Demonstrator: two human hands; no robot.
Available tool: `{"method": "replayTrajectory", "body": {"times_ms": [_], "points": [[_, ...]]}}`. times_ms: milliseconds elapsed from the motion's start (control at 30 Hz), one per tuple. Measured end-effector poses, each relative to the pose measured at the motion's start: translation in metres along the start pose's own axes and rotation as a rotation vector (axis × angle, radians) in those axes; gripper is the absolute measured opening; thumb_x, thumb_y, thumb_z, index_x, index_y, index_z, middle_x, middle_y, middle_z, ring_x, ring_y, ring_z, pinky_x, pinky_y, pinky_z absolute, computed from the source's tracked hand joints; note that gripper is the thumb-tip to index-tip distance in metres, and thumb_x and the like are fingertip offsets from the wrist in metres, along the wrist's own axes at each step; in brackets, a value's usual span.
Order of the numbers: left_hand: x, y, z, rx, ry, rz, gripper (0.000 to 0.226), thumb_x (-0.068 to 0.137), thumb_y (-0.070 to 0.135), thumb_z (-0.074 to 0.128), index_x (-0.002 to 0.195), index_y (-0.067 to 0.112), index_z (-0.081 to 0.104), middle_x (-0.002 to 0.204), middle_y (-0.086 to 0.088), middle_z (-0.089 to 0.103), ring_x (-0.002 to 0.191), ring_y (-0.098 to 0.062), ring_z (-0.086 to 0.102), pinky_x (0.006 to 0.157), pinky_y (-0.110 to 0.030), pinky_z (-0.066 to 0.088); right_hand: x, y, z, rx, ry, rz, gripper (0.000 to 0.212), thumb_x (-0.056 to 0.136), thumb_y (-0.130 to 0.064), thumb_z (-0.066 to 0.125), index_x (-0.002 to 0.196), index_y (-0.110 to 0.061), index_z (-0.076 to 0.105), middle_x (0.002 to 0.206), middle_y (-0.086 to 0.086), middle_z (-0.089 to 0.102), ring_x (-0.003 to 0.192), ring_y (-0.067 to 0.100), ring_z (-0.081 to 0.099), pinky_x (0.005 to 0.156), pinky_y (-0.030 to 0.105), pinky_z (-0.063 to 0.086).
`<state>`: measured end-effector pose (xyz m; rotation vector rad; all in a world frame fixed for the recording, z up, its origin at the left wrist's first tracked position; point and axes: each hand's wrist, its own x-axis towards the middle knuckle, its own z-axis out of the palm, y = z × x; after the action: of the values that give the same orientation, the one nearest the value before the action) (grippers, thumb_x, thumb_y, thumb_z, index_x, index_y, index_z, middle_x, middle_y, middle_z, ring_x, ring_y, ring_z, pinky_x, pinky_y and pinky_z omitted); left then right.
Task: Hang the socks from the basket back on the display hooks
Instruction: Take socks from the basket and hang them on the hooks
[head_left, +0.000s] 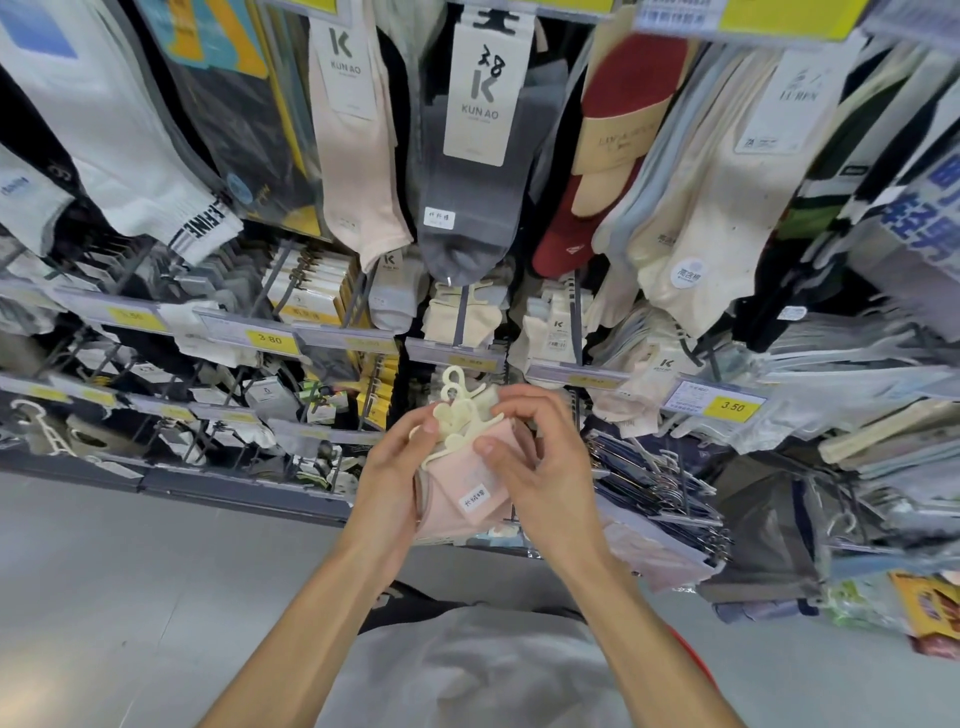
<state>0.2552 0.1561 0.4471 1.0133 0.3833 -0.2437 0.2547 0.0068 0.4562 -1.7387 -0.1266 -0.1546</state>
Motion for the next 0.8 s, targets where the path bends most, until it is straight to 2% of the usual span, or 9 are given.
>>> {"method": "replayTrajectory", "body": {"times_ms": [100,267,367,467,533,633,733,800], "points": [[-0.001,0.002,-0.003,-0.005,-0.015,0.026,0.020,0.079,0.028,0.068,0.096,0.026,0.078,0.098,-0.004,0.077,0.080,-0.014,0.072,0.062,-0.024,0.058,-0.002,-0.002,0.001,-0.002,0.001,0.001,0.028,0.082,-0.010,0.072,0.096,-0.032,0.061,0.118,-0.015,0.056,0.121,0.006,0.055,0.100,0.016,0.046],[-0.003,0.003,-0.006,0.010,-0.004,0.091,0.019,0.079,0.023,0.068,0.096,0.023,0.078,0.097,-0.006,0.077,0.080,-0.014,0.072,0.063,-0.024,0.058,-0.006,-0.006,0.004,-0.013,0.008,0.018,0.022,0.081,-0.022,0.068,0.092,-0.038,0.058,0.109,-0.017,0.052,0.111,0.004,0.056,0.092,0.012,0.046],[-0.004,-0.001,-0.005,0.014,0.057,0.129,0.017,0.075,0.024,0.071,0.090,0.024,0.078,0.093,-0.006,0.076,0.076,-0.014,0.071,0.062,-0.024,0.057,-0.009,-0.004,0.008,-0.010,-0.011,0.048,0.026,0.084,-0.025,0.068,0.103,-0.039,0.057,0.118,-0.013,0.052,0.117,0.007,0.056,0.102,0.024,0.047],[-0.006,-0.005,-0.005,0.016,0.136,0.142,0.010,0.075,0.023,0.071,0.083,0.026,0.077,0.088,-0.004,0.076,0.071,-0.013,0.070,0.058,-0.025,0.056,-0.010,-0.004,0.011,0.005,-0.051,0.156,0.033,0.084,-0.028,0.071,0.112,-0.040,0.058,0.119,-0.011,0.056,0.114,0.010,0.060,0.100,0.034,0.051],[-0.007,-0.009,-0.006,-0.013,0.194,0.137,0.008,0.081,0.018,0.070,0.080,0.024,0.075,0.087,-0.004,0.075,0.070,-0.015,0.070,0.057,-0.028,0.056,-0.009,-0.003,0.011,-0.016,-0.066,0.190,0.036,0.083,-0.026,0.074,0.114,-0.039,0.060,0.114,-0.020,0.056,0.112,0.005,0.060,0.098,0.032,0.052],[-0.008,-0.016,-0.009,-0.008,0.303,0.135,0.021,0.092,0.011,0.066,0.077,0.024,0.072,0.084,-0.004,0.072,0.068,-0.016,0.068,0.055,-0.029,0.055,-0.009,-0.001,0.011,-0.143,-0.131,0.216,0.029,0.085,-0.028,0.075,0.111,-0.037,0.065,0.108,-0.026,0.053,0.106,-0.004,0.058,0.087,0.020,0.052],[-0.006,-0.016,-0.014,-0.060,0.369,0.139,0.019,0.096,0.010,0.062,0.081,0.019,0.067,0.078,-0.002,0.070,0.064,-0.014,0.066,0.052,-0.028,0.054,-0.008,0.002,0.012,-0.096,-0.151,0.266,0.021,0.086,-0.019,0.076,0.093,-0.037,0.067,0.105,-0.015,0.057,0.092,-0.005,0.059,0.072,0.011,0.047],[-0.004,-0.012,-0.020,-0.055,0.373,0.158,0.017,0.098,0.012,0.060,0.083,0.019,0.065,0.076,0.000,0.069,0.060,-0.016,0.062,0.054,-0.031,0.049,-0.008,0.006,0.011,-0.018,-0.104,0.319,0.023,0.086,-0.013,0.075,0.085,-0.035,0.068,0.102,-0.006,0.063,0.082,0.000,0.060,0.065,0.012,0.047]]}}
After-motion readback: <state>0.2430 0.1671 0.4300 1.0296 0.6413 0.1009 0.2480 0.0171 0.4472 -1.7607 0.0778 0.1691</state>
